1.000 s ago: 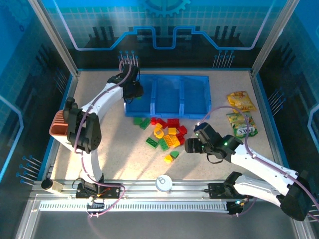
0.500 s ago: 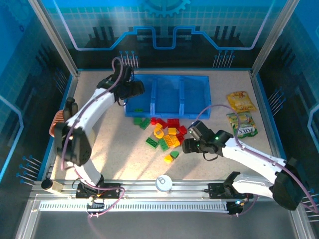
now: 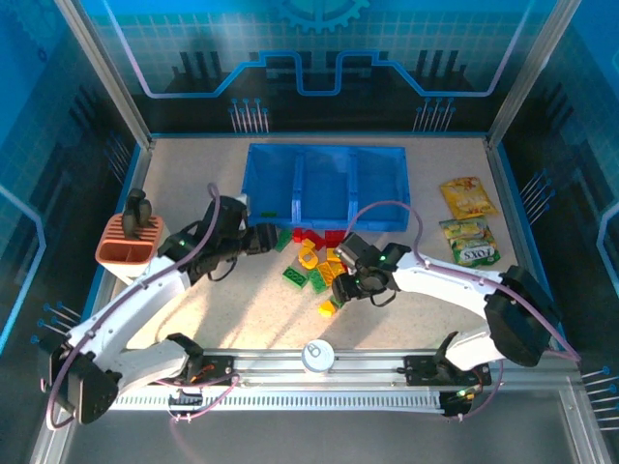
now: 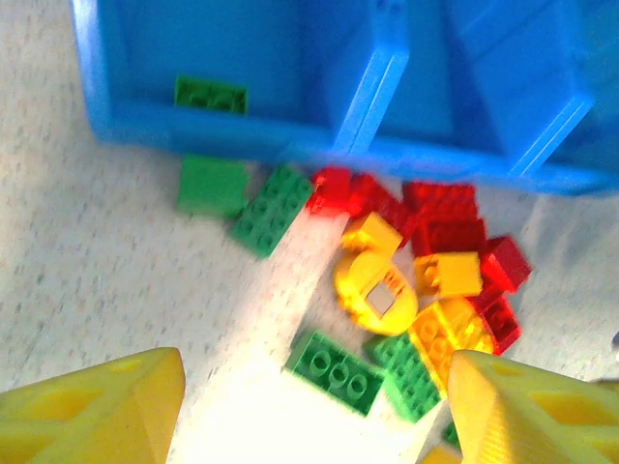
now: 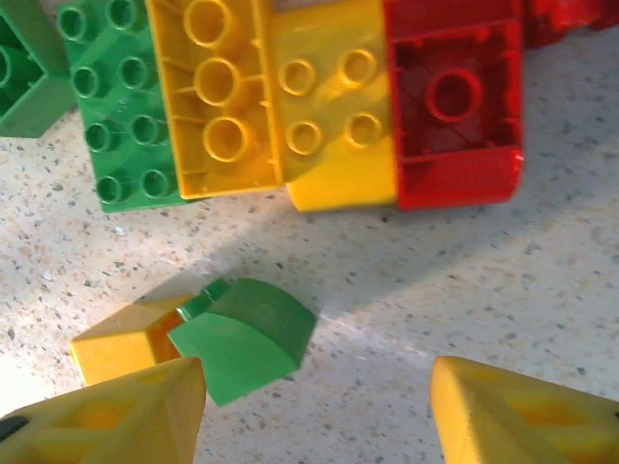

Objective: Sort the legos into containers by color
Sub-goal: Pick up the lego from the bottom-center of the table.

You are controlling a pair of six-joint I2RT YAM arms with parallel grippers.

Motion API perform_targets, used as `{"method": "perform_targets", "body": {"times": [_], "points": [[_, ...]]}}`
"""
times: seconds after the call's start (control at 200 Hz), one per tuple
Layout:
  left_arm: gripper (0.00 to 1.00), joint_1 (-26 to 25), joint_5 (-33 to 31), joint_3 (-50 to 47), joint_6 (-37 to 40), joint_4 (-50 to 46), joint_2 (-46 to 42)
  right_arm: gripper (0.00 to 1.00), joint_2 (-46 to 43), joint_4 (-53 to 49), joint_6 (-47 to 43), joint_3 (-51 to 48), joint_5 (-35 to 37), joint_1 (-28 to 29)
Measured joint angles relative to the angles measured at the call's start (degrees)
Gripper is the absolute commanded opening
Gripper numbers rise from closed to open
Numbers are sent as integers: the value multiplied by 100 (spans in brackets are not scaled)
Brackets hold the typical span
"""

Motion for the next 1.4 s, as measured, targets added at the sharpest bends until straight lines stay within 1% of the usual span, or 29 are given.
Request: {"method": "perform_targets", "body": {"times": [0.1, 0.23, 0.43, 0.515, 0.62, 0.77, 0.83, 0.88, 0.965, 1.151, 1.401], "points": [[72, -46, 4, -396, -111, -76, -461, 62, 168, 35, 39, 122, 20, 98], [72, -83, 2, -675, -177, -105, -863, 62, 221, 48, 61, 188, 42, 138], [71, -94, 7, -986, -413, -177, -1156, 62, 396, 35, 37, 645, 164, 243], [71, -94, 9, -1058, -474, -184, -1204, 58, 584, -7, -2, 896, 216, 243], [71, -96, 9, -1067, -553, -214, -1292, 58, 824, -48, -92, 1189, 238, 271], [71, -101, 7, -1069, -577, -339, -1593, 59, 896, -96, -315, 1285, 216, 573], [71, -101, 7, -1078, -579, -374, -1698, 58, 896, -177, -396, 1285, 192, 719], [71, -101, 7, -1093, -581, -382, -1746, 54, 896, -240, -433, 1283, 190, 824], [71, -101, 7, -1121, -581, -398, -1764, 52, 914, -354, -483, 1272, 197, 962], [71, -105, 4, -1180, -581, -450, -1759, 52, 997, -560, -433, 1228, 262, 1281], [70, -105, -2, -1180, -581, -466, -1700, 53, 1239, -719, -195, 1137, 339, 1449]]}}
